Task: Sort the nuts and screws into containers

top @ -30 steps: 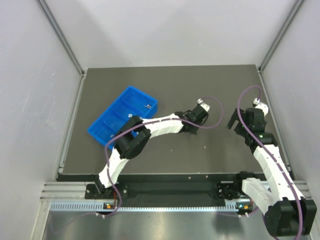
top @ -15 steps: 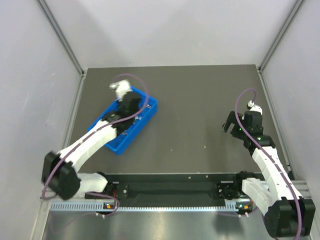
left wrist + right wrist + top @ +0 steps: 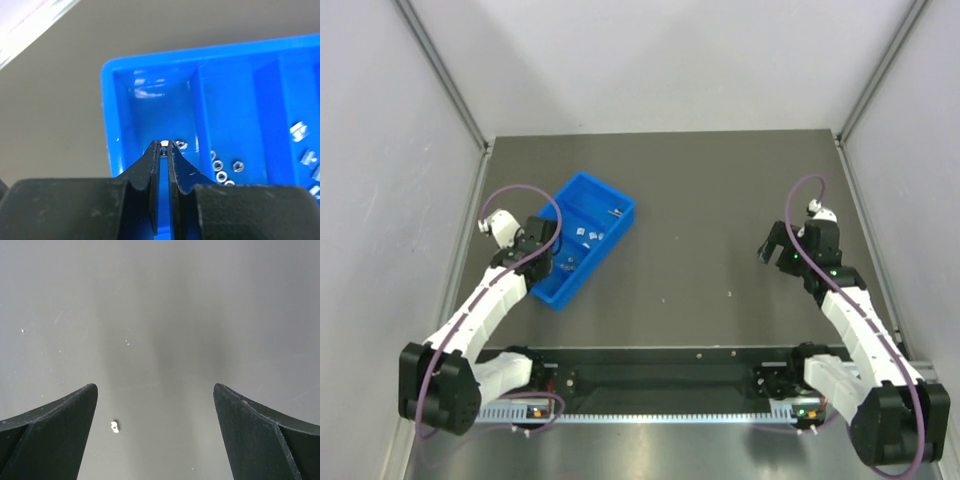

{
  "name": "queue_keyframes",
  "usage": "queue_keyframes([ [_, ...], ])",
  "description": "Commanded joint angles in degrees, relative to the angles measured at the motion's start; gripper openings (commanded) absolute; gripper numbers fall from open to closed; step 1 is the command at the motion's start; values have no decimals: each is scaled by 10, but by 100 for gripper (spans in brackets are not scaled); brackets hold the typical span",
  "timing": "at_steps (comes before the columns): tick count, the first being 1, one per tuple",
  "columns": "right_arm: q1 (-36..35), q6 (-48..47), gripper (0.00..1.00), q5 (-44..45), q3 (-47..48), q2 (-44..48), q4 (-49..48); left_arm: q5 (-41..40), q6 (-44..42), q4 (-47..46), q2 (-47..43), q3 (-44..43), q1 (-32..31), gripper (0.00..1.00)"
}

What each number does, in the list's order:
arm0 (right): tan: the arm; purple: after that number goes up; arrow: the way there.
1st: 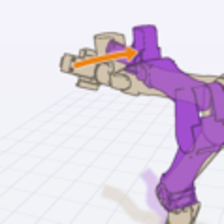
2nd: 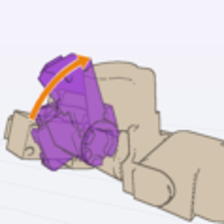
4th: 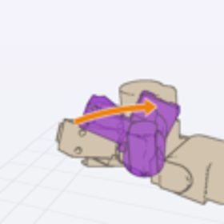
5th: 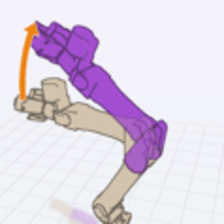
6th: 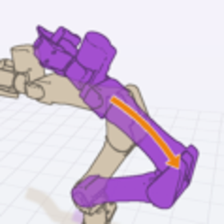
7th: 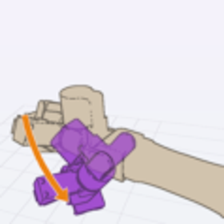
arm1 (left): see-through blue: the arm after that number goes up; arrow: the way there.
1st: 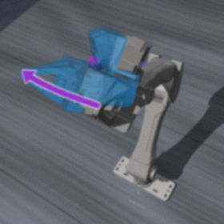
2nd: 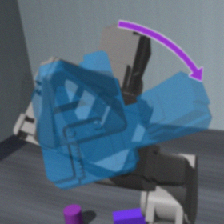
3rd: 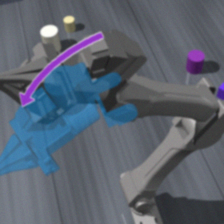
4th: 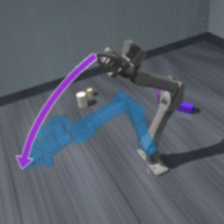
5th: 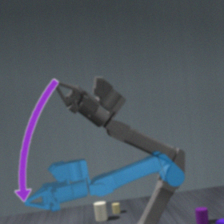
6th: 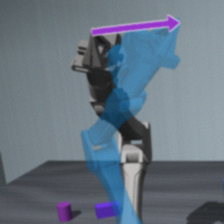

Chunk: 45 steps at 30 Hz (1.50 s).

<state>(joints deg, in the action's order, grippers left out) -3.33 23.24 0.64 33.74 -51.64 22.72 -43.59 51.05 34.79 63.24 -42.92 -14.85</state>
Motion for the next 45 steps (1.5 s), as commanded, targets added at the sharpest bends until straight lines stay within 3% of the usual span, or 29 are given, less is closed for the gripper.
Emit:
queue_keyframes([
  [1,-7,5,100,-5,4,-9,-28,-14,38,19,-2,11,2,11],
  [4,-7,0,100,6,6,-9,-24,3,29,11,-5,11,2,22],
  [5,-7,0,100,8,8,-9,-23,7,24,6,-14,9,2,34],
  [9,-6,0,100,40,19,-7,-7,61,-19,3,-30,-22,0,56],
  [12,-7,4,100,56,32,-8,7,112,-51,-5,-33,-60,-18,62],
  [15,-6,14,100,67,44,-9,22,122,-72,-39,-9,-105,-114,62],
  [17,-6,22,100,74,51,-9,29,102,-75,-62,45,-151,-223,63],
  [20,-4,31,100,82,61,-4,50,114,-96,-83,159,-226,-335,62],
  [26,2,39,100,127,77,32,99,125,-121,-97,374,-376,-473,61],
  [34,25,66,100,175,117,60,168,134,-123,-94,555,-519,-545,61],
  [39,29,66,100,234,149,66,201,130,-122,-84,610,-565,-561,59],
  [45,29,66,100,241,150,92,203,122,-100,-63,631,-571,-567,54],
])
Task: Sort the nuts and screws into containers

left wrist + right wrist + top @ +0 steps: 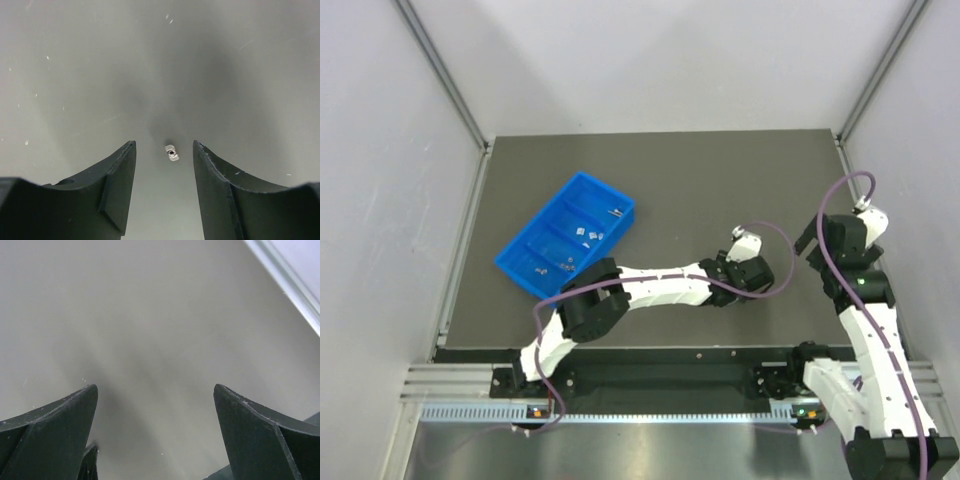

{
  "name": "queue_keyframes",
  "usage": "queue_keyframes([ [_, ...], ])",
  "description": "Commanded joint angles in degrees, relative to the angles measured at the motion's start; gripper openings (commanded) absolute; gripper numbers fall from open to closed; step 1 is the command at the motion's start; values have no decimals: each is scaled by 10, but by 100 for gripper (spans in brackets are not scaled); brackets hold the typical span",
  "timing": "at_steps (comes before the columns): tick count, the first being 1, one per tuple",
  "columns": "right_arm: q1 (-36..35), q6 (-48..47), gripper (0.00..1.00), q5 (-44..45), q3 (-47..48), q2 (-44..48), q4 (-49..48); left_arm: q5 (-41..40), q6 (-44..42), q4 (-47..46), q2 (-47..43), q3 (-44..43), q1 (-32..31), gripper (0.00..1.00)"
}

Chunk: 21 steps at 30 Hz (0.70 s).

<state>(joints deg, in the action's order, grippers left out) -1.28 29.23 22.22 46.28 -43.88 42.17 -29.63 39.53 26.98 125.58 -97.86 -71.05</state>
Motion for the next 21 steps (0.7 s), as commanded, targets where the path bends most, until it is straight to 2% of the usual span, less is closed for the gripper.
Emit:
queue_keyframes([
  [1,8,6,100,24,23,18,8,-20,18,20,8,-22,-8,53],
  [17,8,-8,100,2,7,42,0,-40,37,38,47,-22,-22,46],
  [21,8,-8,100,3,3,45,1,-44,38,39,49,-22,-21,32],
])
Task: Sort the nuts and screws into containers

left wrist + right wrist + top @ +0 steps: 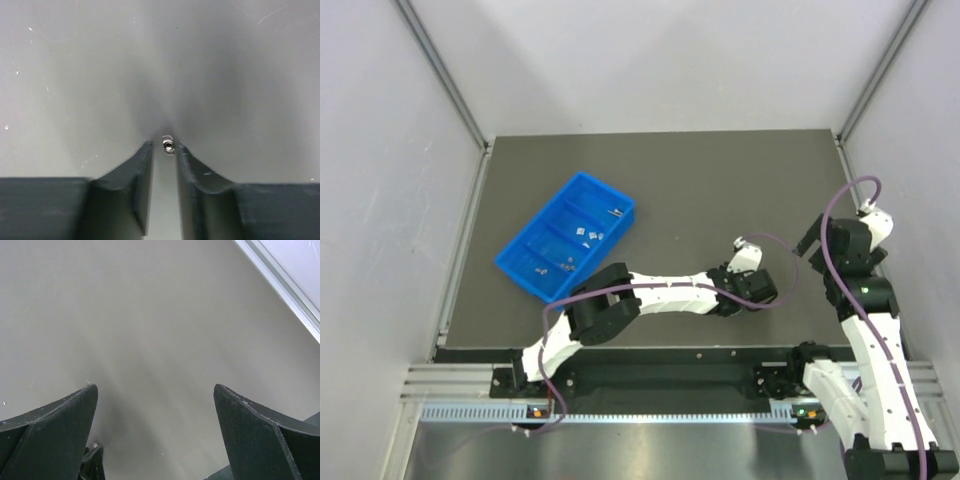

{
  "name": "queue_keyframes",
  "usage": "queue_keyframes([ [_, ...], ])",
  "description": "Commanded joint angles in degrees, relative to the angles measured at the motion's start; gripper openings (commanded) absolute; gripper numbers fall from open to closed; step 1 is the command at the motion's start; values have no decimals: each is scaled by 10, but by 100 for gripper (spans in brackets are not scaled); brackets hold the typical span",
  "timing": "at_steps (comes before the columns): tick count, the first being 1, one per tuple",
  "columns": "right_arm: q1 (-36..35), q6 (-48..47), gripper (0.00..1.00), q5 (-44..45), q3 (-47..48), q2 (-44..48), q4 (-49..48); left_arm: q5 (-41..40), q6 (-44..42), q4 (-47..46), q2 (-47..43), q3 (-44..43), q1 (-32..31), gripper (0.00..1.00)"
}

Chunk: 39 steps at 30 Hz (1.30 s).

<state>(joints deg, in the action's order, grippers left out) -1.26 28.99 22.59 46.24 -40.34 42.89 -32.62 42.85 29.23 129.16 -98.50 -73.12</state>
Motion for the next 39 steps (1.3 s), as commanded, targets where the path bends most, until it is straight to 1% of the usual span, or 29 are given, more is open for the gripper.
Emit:
queue_keyframes([
  [1,7,-7,100,-1,3,10,-6,-16,4,16,13,-14,-1,28],
  [4,8,-8,100,-5,0,10,-9,-22,3,17,14,-14,-1,25],
  [6,8,-8,100,-7,-1,10,-10,-22,3,16,14,-13,0,22],
  [10,7,-9,100,-10,-2,10,-11,-20,-2,9,14,-11,-1,18],
  [13,8,-10,100,-11,-5,10,-13,-18,-12,-2,12,-6,0,11],
  [16,8,-12,100,-28,-11,6,-19,-24,-15,-15,-5,14,2,6],
  [20,8,-13,100,-53,-26,3,-37,-48,-11,-45,-65,63,14,6],
  [23,8,-8,100,-86,-47,-8,-58,-22,-10,-70,-152,116,37,6],
  [24,8,-6,100,-107,-59,-12,-63,-22,-9,-80,-213,137,48,6],
  [25,8,-2,100,-118,-65,-25,-67,-37,-7,-85,-246,180,55,7],
  [26,8,0,100,-128,-72,-30,-79,-46,6,-84,-277,202,63,7],
  [27,8,1,100,-152,-86,-34,-87,-55,14,-68,-333,223,85,7],
  [28,7,3,100,-160,-94,-45,-96,-74,34,-57,-361,266,99,7],
  [29,8,5,100,-170,-102,-48,-114,-79,47,-44,-386,288,114,7],
  [30,8,7,100,-195,-117,-57,-126,-82,58,-28,-437,312,152,7],
  [31,8,9,100,-206,-124,-61,-138,-81,85,-16,-461,359,174,7],
  [32,8,12,100,-216,-130,-64,-148,-74,95,-12,-485,382,195,7],
  [33,7,19,100,-234,-142,-76,-169,-71,102,-11,-533,404,238,7],
  [34,7,20,100,-244,-147,-80,-178,-74,121,0,-556,441,256,7],
  [35,8,23,100,-250,-152,-86,-186,-84,128,7,-579,456,271,7],
  [36,8,28,100,-256,-158,-99,-200,-109,136,23,-617,474,301,7],
  [38,6,28,100,-259,-158,-112,-210,-136,162,91,-665,483,329,8],
  [39,6,29,100,-262,-159,-126,-217,-153,171,113,-678,489,359,8],
])
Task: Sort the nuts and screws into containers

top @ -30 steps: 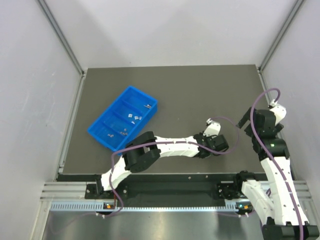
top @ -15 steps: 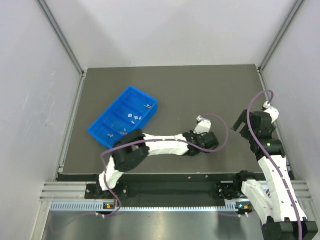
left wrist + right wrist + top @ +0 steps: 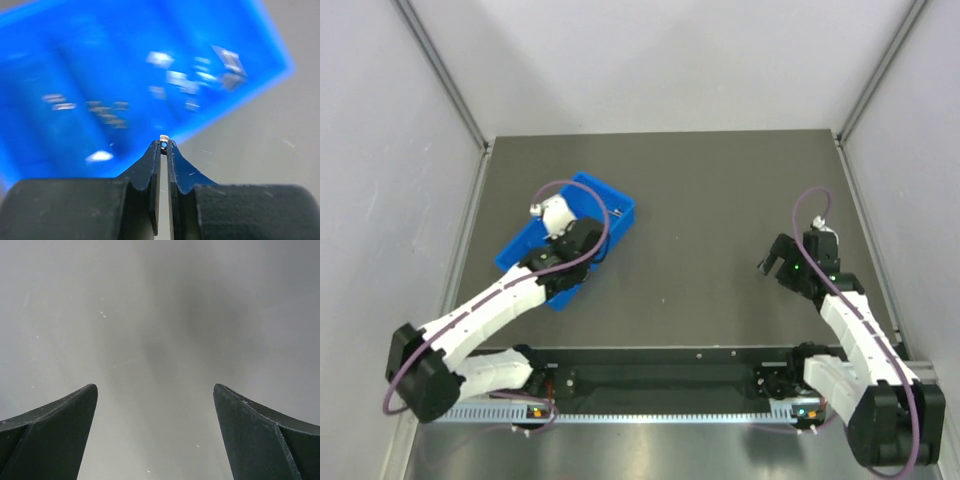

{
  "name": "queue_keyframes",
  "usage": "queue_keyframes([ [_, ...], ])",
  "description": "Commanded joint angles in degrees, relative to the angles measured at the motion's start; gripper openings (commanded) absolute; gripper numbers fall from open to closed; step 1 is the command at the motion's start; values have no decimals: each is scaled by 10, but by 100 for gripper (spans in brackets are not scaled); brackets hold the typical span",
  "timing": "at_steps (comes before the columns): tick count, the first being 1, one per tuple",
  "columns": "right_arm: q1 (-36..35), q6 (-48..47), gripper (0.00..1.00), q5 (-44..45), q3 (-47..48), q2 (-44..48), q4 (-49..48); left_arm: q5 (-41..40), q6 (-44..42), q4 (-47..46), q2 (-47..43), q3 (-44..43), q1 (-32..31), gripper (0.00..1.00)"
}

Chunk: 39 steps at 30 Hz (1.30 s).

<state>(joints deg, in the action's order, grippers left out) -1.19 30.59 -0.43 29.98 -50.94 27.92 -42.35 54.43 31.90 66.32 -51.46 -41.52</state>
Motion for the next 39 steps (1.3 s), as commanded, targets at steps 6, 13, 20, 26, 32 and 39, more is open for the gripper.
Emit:
queue_keyframes([
  [6,6,7,100,-34,6,-50,-84,-20,19,128,-120,81,215,9],
  [13,6,-6,100,-27,10,-48,-75,56,-31,48,-106,138,289,9],
  [20,6,-15,100,-5,12,-18,-53,59,-40,26,-99,140,289,9],
  [26,6,-17,100,-3,14,-13,-49,85,-63,-4,-94,147,289,10],
  [32,6,-20,100,1,20,-11,-39,90,-69,1,-91,134,289,12],
  [39,6,-26,100,1,22,1,-31,144,-145,5,-114,74,289,47],
])
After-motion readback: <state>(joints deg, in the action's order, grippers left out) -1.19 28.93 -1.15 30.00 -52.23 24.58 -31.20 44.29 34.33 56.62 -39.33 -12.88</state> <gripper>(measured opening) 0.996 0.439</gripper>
